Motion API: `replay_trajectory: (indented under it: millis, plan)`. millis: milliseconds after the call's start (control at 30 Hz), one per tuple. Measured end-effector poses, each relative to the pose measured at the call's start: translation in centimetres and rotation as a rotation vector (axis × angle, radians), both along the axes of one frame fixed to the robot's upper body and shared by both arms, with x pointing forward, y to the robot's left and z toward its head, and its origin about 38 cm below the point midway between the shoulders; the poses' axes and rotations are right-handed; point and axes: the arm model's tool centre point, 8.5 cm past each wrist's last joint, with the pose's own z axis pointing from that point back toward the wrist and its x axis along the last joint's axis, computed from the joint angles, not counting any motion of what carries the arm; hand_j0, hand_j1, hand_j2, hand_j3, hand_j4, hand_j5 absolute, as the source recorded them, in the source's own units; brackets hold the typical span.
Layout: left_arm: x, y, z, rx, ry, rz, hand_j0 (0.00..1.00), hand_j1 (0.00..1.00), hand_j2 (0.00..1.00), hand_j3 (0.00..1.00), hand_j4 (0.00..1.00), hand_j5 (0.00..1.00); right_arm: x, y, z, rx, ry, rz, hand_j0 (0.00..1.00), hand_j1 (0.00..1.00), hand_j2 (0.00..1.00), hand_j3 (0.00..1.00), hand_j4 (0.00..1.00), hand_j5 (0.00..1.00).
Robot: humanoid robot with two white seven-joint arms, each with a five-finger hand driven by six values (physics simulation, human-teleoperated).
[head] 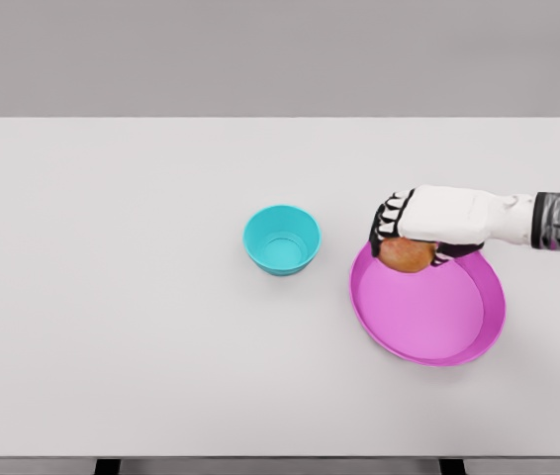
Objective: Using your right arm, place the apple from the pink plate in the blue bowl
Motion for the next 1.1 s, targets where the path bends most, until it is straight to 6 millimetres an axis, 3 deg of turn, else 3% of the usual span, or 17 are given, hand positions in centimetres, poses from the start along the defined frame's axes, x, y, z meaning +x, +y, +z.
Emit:
replay_trajectory:
  millis: [1100]
  plan:
    - [0.0,0.0,0.0,0.000,0.000,0.000,1.00,1.00,1.00,1.00,1.00,1.00,3.4,7.8,1.0,0.136,-0.024,0.089,0.53,0.53,0.53,0.53,0.53,0.53]
